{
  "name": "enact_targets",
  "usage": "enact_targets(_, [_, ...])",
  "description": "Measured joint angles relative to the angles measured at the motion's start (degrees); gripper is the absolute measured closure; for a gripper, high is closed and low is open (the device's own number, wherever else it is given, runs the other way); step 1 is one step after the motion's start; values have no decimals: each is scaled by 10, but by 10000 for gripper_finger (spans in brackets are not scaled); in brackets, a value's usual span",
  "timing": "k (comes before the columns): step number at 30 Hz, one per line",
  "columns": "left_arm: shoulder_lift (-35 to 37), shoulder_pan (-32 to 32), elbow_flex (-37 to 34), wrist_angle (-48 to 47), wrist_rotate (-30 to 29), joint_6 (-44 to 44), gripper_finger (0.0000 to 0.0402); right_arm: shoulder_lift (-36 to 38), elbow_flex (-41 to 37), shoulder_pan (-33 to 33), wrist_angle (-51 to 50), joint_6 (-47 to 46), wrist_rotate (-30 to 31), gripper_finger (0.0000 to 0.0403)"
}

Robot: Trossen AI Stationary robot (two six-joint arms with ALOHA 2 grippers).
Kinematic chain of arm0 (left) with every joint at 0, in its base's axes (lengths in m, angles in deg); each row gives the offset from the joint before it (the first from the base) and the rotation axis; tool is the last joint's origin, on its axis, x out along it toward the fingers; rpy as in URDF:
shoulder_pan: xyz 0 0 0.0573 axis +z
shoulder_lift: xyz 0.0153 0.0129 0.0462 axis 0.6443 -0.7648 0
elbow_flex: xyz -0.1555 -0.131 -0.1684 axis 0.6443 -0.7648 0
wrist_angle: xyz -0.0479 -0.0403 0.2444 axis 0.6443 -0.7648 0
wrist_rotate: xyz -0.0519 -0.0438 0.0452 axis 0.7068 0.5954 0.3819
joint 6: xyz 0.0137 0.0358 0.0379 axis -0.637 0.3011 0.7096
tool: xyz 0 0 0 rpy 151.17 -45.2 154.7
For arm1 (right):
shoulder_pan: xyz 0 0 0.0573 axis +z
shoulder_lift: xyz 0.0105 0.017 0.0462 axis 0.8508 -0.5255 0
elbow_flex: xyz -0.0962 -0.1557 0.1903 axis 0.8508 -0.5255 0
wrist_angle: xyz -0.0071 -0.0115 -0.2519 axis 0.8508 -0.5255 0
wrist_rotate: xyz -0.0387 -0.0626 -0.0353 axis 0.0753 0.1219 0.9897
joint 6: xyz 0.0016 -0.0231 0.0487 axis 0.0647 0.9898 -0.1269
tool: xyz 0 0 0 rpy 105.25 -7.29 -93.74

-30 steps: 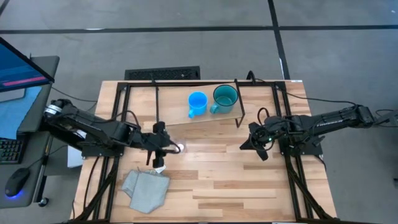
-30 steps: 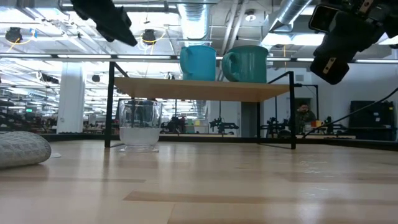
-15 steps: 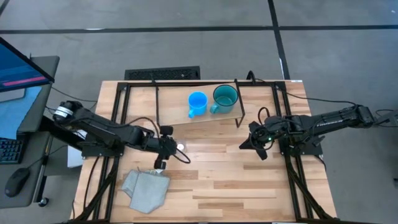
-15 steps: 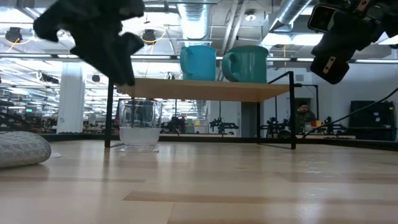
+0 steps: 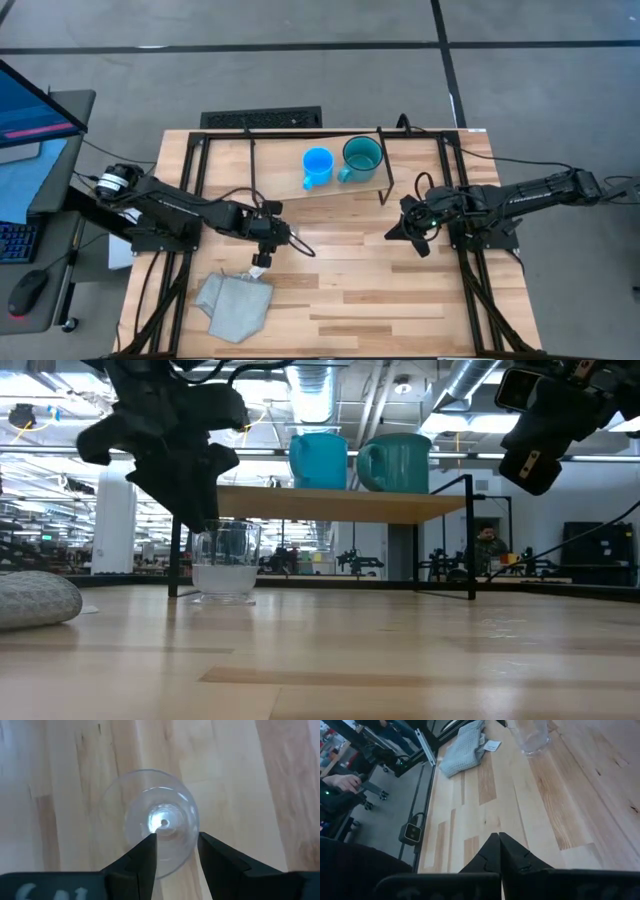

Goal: Stack small to large cups/mugs on shelf
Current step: Put the transparent mug on the shelf

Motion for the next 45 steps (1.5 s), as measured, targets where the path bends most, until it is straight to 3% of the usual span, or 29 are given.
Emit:
enact_targets(12, [-45,7,0,-1,24,2,273,0,0,0,-2,1,0,391])
enact_targets(15, [-62,7,0,-2,26,-4,302,0,0,0,-1,1,0,391])
enact_targets(20, [-65,8,0,7,55,-7,385,0,0,0,0,1,0,391])
enact_targets(30, [-30,27,0,22,114,-124,400,0,0,0,0,1,0,391])
enact_targets(37, [43,22,0,47,152,-174,401,0,0,0,0,1,0,391])
enact_targets(45, [221,21,0,101,121,-242,401,0,0,0,3,1,14,391])
